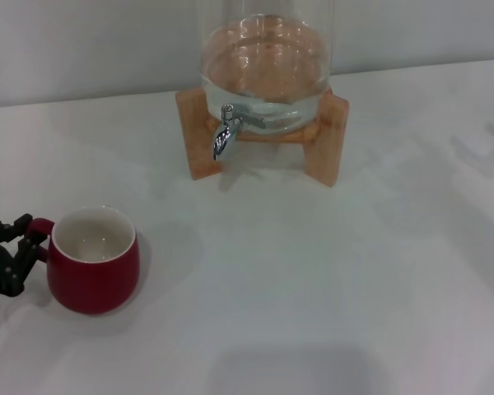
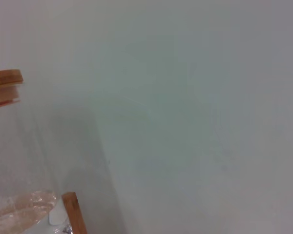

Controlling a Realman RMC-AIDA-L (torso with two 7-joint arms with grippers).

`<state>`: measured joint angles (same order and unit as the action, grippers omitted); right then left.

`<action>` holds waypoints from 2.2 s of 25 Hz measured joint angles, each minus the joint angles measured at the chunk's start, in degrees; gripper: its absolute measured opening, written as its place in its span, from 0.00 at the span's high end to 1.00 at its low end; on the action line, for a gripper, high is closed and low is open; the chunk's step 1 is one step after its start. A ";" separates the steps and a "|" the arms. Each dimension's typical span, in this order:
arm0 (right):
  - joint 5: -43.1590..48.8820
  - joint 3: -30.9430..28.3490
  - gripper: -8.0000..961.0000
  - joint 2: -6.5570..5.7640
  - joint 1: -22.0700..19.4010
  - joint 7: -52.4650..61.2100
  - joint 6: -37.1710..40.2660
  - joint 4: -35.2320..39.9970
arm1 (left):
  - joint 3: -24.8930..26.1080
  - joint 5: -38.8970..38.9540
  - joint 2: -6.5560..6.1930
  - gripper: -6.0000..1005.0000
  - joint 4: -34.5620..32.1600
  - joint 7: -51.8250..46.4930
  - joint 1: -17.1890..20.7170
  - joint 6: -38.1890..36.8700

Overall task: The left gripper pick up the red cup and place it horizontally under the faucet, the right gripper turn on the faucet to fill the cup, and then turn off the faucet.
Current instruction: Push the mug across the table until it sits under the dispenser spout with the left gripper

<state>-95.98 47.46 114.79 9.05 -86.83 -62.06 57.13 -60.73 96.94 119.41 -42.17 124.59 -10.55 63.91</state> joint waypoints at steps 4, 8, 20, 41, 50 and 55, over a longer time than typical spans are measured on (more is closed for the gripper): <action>0.00 0.00 0.17 0.00 0.00 0.00 0.00 0.00 | 0.00 0.99 0.07 0.82 0.00 0.63 -0.22 -0.18; 0.00 0.00 0.17 0.00 0.00 0.00 0.00 0.00 | -0.01 1.38 0.06 0.82 0.08 0.65 -0.67 -0.45; 0.00 0.00 0.17 0.00 0.01 0.00 0.14 0.00 | 0.00 1.42 0.15 0.82 0.15 2.03 -0.70 -0.55; 0.00 -0.01 0.17 0.02 0.42 0.00 0.19 -0.19 | 0.41 4.35 -0.02 0.83 6.51 5.61 -7.54 -2.93; 0.00 0.07 0.17 0.09 0.83 -0.02 0.11 -0.79 | 0.61 4.85 -0.13 0.83 9.60 7.24 -11.77 -5.29; 0.00 0.26 0.17 0.09 1.14 -0.04 0.09 -0.87 | 0.63 5.34 -0.12 0.83 11.18 8.11 -13.19 -6.10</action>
<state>-95.98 47.72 114.87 10.19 -86.88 -61.97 56.25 -60.10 102.28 119.29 -30.98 132.70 -23.74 57.81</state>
